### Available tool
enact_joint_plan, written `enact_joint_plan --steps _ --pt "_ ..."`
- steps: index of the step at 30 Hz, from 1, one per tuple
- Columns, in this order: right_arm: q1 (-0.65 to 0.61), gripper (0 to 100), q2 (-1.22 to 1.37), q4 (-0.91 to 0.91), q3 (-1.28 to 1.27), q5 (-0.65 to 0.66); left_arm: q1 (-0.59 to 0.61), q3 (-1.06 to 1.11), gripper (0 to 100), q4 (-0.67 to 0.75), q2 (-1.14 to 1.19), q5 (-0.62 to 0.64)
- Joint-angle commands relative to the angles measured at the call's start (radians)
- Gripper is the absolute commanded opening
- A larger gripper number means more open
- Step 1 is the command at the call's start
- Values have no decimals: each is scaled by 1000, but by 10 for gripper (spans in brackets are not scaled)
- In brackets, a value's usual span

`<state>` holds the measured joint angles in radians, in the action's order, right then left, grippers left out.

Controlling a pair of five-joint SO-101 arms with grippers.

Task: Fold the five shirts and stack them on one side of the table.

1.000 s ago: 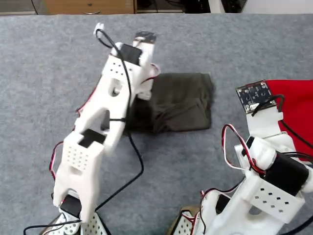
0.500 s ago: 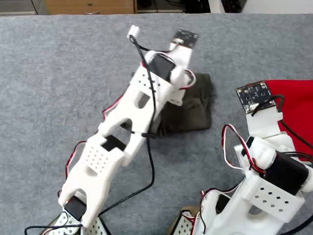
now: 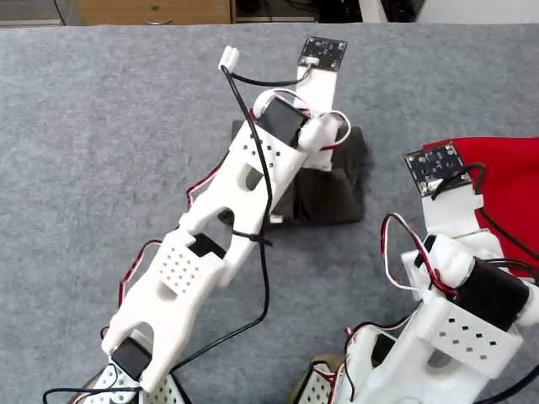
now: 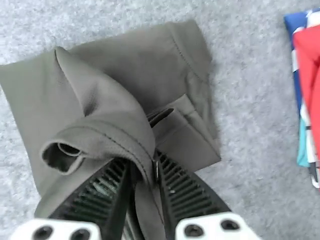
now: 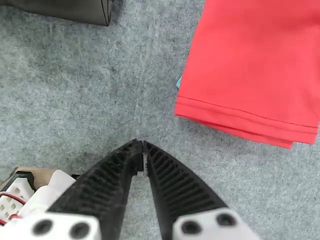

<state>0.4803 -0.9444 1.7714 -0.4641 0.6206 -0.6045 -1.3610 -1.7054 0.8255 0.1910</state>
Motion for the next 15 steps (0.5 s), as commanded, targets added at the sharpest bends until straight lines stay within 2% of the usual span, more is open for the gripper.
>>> enact_joint_plan --steps 1,7,15 --pt "18 3 -7 14 4 8 -31 -52 18 20 -22 25" --pt "18 3 -7 14 1 8 -77 -51 18 49 -21 31" --pt "18 3 -7 14 1 8 -91 -11 19 195 27 29"
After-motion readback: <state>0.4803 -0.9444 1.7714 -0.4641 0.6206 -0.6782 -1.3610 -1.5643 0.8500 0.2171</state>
